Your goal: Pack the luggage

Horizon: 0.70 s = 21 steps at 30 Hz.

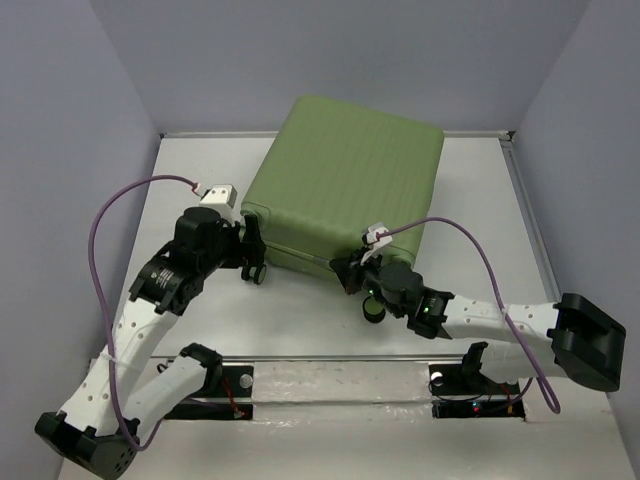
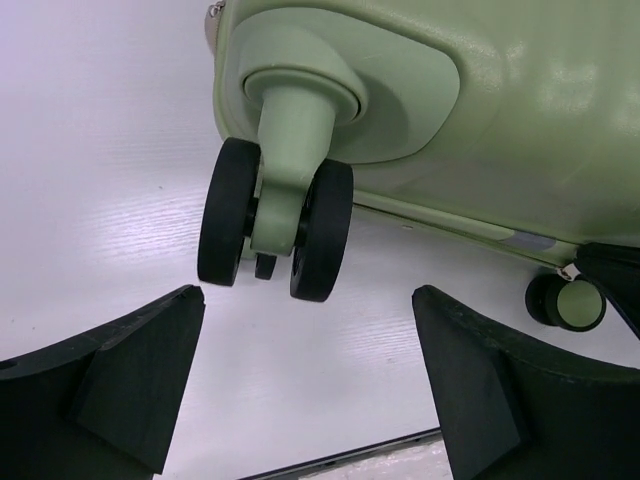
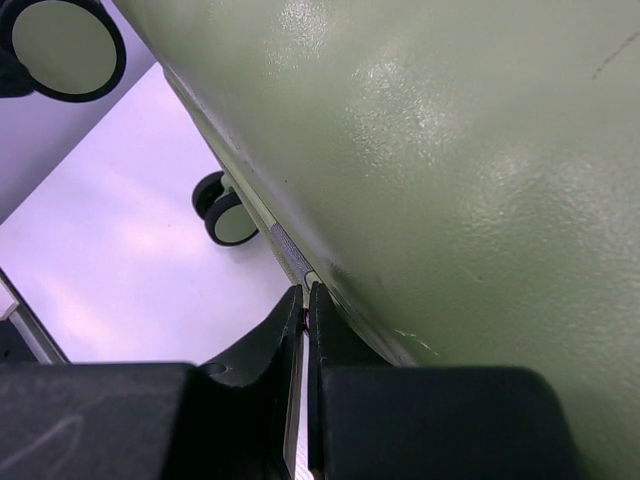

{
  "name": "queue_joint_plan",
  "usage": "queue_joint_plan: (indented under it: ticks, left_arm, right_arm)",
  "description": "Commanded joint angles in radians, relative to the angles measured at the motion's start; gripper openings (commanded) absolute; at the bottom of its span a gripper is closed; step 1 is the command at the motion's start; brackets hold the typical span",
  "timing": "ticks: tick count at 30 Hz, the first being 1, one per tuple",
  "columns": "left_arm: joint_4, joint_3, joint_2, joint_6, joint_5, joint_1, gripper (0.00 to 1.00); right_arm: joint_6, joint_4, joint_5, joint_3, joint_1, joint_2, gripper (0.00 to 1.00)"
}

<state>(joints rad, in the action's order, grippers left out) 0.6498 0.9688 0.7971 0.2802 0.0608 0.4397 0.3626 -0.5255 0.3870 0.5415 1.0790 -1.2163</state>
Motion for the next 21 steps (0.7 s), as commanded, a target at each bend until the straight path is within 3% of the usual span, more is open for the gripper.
queue_joint_plan:
  ticks: [1, 6, 9, 10, 12, 13, 15, 19, 21]
  left_arm:
    - [-0.079, 0.022, 0.074, -0.072, -0.096, -0.015, 0.96]
    - [-0.134, 0.030, 0.149, -0.099, -0.081, -0.019, 0.86]
    - [-0.171, 0.030, 0.172, -0.104, -0.110, -0.021, 0.65]
    - [-0.194, 0.031, 0.180, -0.105, -0.136, -0.021, 0.49]
    - [-0.217, 0.034, 0.188, -0.104, -0.162, -0.021, 0.36]
    - [-0.235, 0.044, 0.197, -0.101, -0.180, -0.021, 0.23]
    - [-0.259, 0.054, 0.208, -0.092, -0.211, -0.021, 0.08]
    - [-0.424, 0.019, 0.211, 0.043, -0.456, 0.013, 0.06]
    - [-0.502, -0.001, 0.212, 0.105, -0.466, 0.094, 0.06]
  right_arm:
    - [0.055, 0.041, -0.030, -0.041, -0.033, -0.003, 0.07]
    - [0.058, 0.033, -0.051, -0.052, -0.033, 0.008, 0.07]
    - [0.058, 0.032, -0.057, -0.054, -0.033, 0.012, 0.07]
    - [0.055, 0.033, -0.057, -0.054, -0.033, 0.012, 0.07]
    - [0.052, 0.032, -0.060, -0.052, -0.033, 0.011, 0.07]
    - [0.050, 0.033, -0.063, -0.051, -0.033, 0.009, 0.07]
    - [0.049, 0.033, -0.069, -0.051, -0.033, 0.011, 0.07]
    - [0.053, 0.039, -0.097, -0.067, -0.033, 0.034, 0.07]
    - [0.059, 0.059, -0.105, -0.075, -0.033, 0.046, 0.07]
